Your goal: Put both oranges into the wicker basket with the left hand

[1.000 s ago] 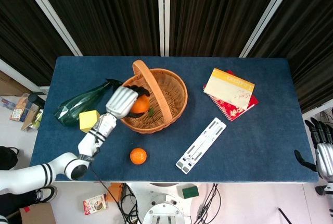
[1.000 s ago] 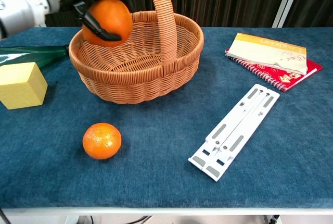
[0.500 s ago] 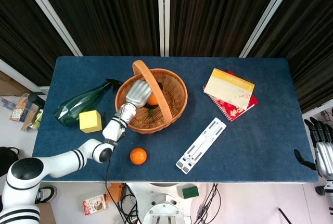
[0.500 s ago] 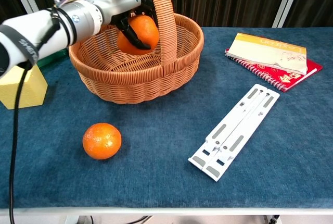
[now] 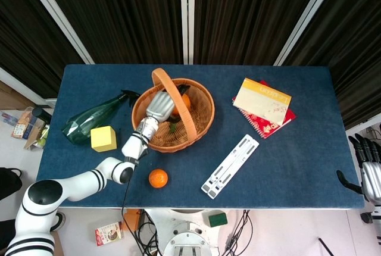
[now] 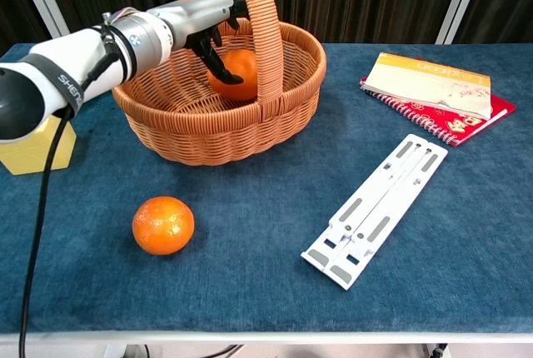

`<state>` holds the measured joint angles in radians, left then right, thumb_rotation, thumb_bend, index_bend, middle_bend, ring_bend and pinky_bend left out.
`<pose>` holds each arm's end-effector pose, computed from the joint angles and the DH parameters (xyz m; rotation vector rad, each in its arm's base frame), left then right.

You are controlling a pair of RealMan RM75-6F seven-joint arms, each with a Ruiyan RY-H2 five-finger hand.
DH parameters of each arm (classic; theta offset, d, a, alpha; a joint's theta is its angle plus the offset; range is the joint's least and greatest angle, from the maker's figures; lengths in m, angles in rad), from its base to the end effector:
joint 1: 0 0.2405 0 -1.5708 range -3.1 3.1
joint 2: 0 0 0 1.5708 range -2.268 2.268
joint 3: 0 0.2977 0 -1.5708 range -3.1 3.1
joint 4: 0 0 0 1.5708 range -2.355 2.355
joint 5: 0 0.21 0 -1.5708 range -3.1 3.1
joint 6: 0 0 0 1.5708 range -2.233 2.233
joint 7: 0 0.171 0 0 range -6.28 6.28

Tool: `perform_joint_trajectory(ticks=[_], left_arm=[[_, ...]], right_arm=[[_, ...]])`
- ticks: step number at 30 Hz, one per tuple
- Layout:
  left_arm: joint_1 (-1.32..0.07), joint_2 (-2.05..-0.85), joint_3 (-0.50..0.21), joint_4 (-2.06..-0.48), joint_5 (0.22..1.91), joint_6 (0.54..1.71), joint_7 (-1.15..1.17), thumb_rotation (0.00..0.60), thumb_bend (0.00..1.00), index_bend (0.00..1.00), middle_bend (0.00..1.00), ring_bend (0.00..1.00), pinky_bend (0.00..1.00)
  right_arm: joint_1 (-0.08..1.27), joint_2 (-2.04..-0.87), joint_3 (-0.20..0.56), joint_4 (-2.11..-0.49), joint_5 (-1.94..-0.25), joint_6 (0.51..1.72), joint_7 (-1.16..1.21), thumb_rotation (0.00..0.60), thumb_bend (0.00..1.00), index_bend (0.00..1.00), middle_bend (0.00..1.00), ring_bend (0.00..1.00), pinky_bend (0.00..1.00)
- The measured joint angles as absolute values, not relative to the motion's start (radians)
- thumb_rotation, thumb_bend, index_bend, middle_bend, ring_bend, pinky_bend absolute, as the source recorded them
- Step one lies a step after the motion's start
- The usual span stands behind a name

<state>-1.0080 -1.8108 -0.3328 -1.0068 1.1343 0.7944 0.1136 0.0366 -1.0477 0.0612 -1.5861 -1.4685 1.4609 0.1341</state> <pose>-0.0850 0.4843 -0.0780 -1.8535 -0.9607 -1.0928 -0.3720 -0.1965 0.2071 1.3107 -0.9774 0.8813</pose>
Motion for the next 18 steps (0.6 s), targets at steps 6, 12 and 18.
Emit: perform_joint_trajectory(ticks=[6, 12, 18], left_arm=[[-0.979, -1.737, -0.311, -1.141, 1.136, 0.823, 0.169, 0.6, 0.17, 0.16, 0.15, 0.13, 0.3], [-0.928, -1.614, -0.281, -1.354, 1.143, 0.886, 0.251, 0.6, 0.18, 0.34, 0.25, 0.17, 0.3], [-0.849, -1.444, -0.23, -1.603, 1.142, 0.965, 0.351, 0.6, 0.18, 0.36, 0.26, 0.17, 0.31]], right_arm=[[0.039, -1.05, 0.06, -1.585, -1.468, 1.454, 0.129, 0.6, 0.31, 0.0, 0.0, 0.0, 0.0], [0.042, -1.053, 0.06, -1.587, -1.462, 1.447, 0.118, 0.6, 0.31, 0.0, 0.0, 0.0, 0.0], [0.043, -1.056, 0.059, -1.59, -1.463, 1.446, 0.109, 0.6, 0.31, 0.0, 0.0, 0.0, 0.0]])
